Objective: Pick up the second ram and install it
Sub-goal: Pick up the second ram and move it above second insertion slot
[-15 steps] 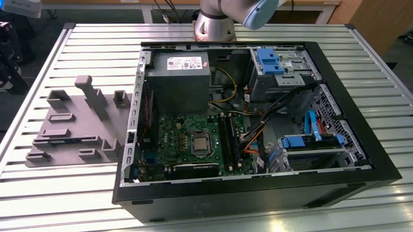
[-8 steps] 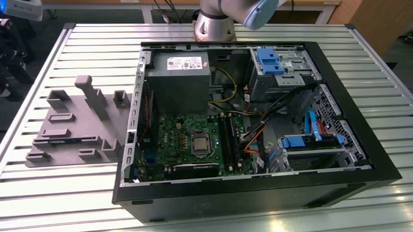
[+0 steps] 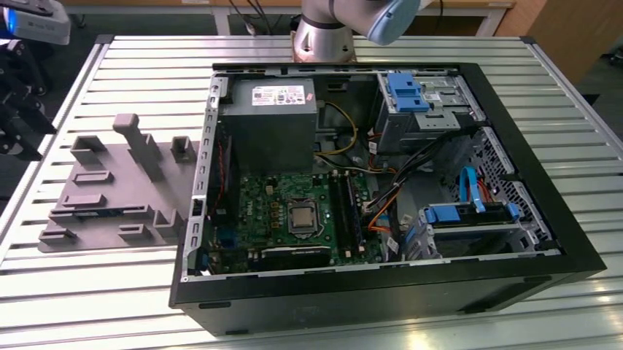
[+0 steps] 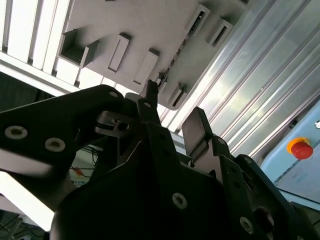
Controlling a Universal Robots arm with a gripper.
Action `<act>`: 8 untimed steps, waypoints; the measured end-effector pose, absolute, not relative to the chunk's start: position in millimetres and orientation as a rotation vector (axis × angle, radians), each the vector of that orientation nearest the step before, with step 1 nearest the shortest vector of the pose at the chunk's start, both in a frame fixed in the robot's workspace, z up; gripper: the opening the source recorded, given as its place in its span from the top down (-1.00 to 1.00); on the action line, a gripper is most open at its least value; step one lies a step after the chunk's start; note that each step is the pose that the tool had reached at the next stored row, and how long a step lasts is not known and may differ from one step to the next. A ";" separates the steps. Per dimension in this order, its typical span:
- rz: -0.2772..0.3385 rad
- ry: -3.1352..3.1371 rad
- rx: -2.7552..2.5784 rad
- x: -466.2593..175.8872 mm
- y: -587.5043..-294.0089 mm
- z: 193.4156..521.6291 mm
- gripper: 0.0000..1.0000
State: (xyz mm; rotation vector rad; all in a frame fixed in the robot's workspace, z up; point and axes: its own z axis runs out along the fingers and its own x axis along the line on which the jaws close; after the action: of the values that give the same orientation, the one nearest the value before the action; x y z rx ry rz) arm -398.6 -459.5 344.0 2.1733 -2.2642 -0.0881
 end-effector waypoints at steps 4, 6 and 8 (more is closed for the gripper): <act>-0.088 -2.264 2.173 -398.6 -459.5 336.7 0.05; -0.088 -2.264 2.173 -398.6 -459.5 333.1 0.05; -0.088 -2.264 2.173 -398.6 -459.5 331.8 0.05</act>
State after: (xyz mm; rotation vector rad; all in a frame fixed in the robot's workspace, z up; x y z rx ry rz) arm -398.6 -459.5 331.8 2.1733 -2.2642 -0.0881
